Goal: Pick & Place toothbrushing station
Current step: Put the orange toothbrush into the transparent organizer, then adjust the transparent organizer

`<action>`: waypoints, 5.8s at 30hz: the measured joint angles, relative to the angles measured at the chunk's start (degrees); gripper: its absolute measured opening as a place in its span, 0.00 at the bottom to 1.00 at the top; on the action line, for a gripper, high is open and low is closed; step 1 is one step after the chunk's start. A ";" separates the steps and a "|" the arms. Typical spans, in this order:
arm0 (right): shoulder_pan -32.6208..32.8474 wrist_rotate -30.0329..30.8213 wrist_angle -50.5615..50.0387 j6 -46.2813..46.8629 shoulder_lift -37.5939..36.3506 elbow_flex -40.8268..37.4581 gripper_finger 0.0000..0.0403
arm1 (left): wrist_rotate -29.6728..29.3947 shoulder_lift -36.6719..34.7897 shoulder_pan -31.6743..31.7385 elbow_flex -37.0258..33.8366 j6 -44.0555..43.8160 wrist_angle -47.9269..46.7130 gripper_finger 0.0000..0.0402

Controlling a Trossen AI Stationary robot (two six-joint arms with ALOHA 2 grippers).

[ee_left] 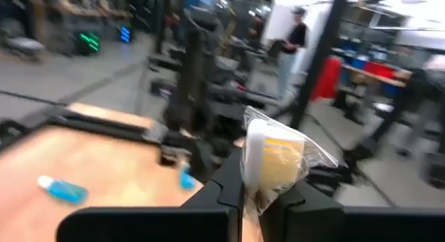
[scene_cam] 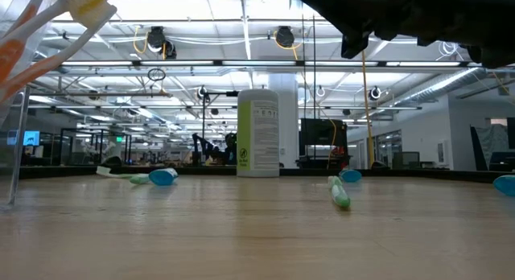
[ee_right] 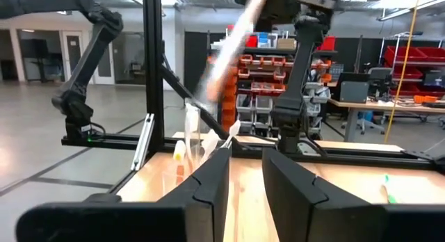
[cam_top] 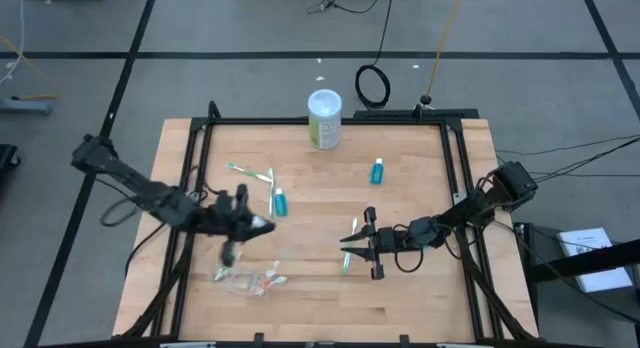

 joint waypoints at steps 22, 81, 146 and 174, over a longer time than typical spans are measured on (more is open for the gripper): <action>-0.17 0.05 -2.40 -0.02 0.00 -0.02 0.20 | -18.06 3.21 -24.05 0.02 -14.06 -21.23 0.04; -0.83 0.05 -3.75 0.02 0.02 -0.04 0.19 | -23.37 23.20 -22.26 0.02 -35.98 -21.76 0.12; -0.92 0.05 -4.54 0.02 0.02 -0.04 0.19 | -17.52 21.05 -20.40 0.00 -27.53 -14.18 0.61; -0.92 0.05 -4.57 0.04 0.02 -0.04 0.19 | -14.24 3.06 -22.44 0.00 -56.32 -75.14 0.60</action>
